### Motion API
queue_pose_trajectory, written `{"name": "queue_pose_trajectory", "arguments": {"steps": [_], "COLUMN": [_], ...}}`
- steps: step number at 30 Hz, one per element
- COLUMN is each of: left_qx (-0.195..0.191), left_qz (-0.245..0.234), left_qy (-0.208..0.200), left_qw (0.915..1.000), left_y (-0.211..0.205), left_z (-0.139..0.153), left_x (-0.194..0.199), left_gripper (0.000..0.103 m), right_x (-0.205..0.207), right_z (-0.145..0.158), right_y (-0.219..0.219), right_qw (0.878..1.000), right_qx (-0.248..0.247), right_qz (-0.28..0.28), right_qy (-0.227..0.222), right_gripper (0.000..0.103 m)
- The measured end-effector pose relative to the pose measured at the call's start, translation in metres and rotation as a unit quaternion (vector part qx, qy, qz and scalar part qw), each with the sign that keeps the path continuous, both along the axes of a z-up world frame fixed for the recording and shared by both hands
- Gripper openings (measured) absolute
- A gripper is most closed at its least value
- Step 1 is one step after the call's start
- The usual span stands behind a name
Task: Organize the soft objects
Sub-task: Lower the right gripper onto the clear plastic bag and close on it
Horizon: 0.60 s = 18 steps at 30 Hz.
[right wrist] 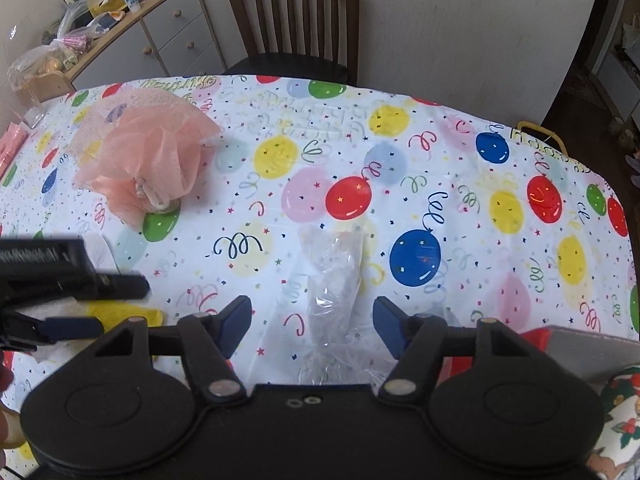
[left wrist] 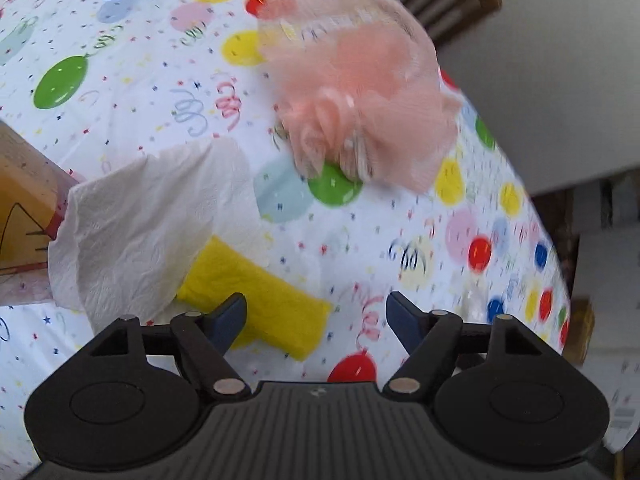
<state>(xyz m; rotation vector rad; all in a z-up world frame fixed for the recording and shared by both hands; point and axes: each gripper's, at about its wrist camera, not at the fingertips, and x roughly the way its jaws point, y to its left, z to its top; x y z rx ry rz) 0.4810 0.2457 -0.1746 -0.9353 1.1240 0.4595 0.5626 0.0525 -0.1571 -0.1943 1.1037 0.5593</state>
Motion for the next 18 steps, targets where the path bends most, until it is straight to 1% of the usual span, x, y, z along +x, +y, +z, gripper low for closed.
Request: {"name": "queue_pose_trajectory", "arguments": {"steps": [3,5,7,9,11,12,14,15,16,17,18], "left_qx": [0.005,0.019,0.036,0.041,0.061,0.071,0.093,0.102,0.11,0.118,0.123], "left_qz": [0.015,0.011,0.01,0.009,-0.003,-0.007,-0.019,-0.025,-0.028,-0.028,-0.028], "left_qy": [0.001,0.006,0.014,0.016,0.024,0.026,0.03,0.03,0.031,0.031,0.028], "left_qw": [0.9999,0.9997,0.9992,0.999,0.9979,0.9971,0.995,0.994,0.9931,0.9921,0.9917], "left_y": [0.001,-0.001,-0.002,-0.002,-0.003,-0.004,-0.008,-0.009,-0.01,-0.011,-0.01], "left_z": [0.0,0.001,0.002,0.002,0.002,0.002,0.003,0.003,0.003,0.002,0.002], "left_x": [0.003,0.006,0.006,0.007,0.008,0.008,0.007,0.006,0.005,0.003,0.0], "left_gripper": [0.074,0.062,0.059,0.051,0.037,0.034,0.024,0.02,0.014,0.01,0.009], "right_x": [0.003,0.005,0.005,0.005,0.005,0.005,0.005,0.004,0.003,0.002,0.001], "right_z": [-0.006,-0.01,-0.015,-0.019,-0.022,-0.023,-0.026,-0.028,-0.029,-0.03,-0.031], "right_y": [0.002,0.004,0.006,0.007,0.008,0.009,0.01,0.011,0.011,0.011,0.011], "right_qw": [1.0,1.0,1.0,1.0,1.0,1.0,1.0,0.999,0.999,0.999,0.999], "right_qx": [-0.002,-0.008,-0.015,-0.024,-0.026,-0.027,-0.03,-0.033,-0.035,-0.038,-0.04], "right_qz": [-0.001,-0.003,-0.002,-0.001,0.0,0.0,0.004,0.006,0.007,0.008,0.01], "right_qy": [0.006,0.008,0.007,0.004,0.004,0.004,0.007,0.006,0.005,0.002,0.0], "right_gripper": [0.058,0.057,0.054,0.052,0.05,0.049,0.048,0.046,0.044,0.042,0.036]}}
